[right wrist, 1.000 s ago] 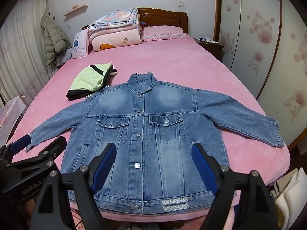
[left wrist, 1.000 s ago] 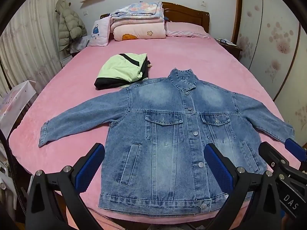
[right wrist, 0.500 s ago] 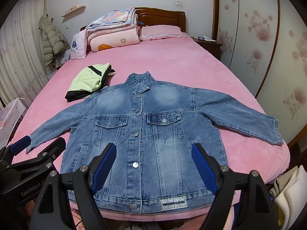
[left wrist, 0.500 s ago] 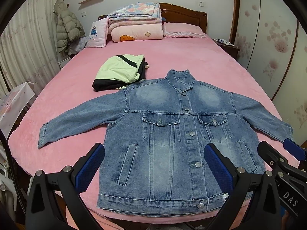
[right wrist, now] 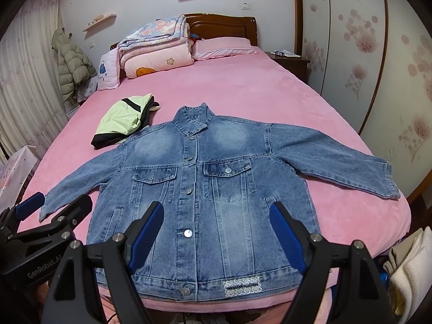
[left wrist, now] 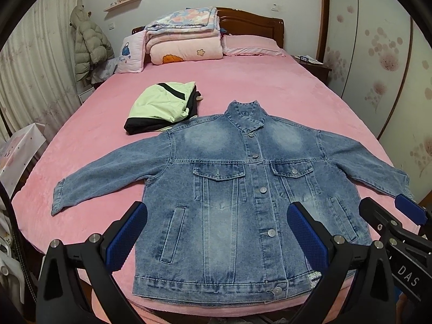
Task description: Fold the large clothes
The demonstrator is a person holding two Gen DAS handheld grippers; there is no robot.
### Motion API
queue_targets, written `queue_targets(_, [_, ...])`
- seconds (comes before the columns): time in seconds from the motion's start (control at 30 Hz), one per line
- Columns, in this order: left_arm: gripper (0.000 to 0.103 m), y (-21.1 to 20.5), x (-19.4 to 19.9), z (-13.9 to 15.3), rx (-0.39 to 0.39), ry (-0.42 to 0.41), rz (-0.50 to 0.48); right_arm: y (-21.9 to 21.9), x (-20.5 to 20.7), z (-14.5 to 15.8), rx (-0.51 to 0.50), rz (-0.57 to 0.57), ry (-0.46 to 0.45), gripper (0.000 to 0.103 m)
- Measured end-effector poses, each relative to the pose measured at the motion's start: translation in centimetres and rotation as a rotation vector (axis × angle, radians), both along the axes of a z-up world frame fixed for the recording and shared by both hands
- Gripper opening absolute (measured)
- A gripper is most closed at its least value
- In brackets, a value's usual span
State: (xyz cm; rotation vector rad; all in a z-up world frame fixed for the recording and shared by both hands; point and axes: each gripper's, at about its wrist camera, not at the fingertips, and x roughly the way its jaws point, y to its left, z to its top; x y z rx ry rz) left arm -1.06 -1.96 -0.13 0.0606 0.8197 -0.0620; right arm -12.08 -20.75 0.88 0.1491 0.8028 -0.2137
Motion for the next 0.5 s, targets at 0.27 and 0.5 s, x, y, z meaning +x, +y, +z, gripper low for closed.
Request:
queue_targets(0.27, [0.103,-0.54,-0.43,0.15,0.001,-0.01,-0.013,-0.29,-0.16,0.05,0.011,-0.006,-0.002,0.081])
queue_targets(0.5, [0.103,-0.52,-0.5,0.15,0.001,-0.008,-0.012,-0.68,-0.46,-0.08,0.02,-0.009,-0.007,0.081])
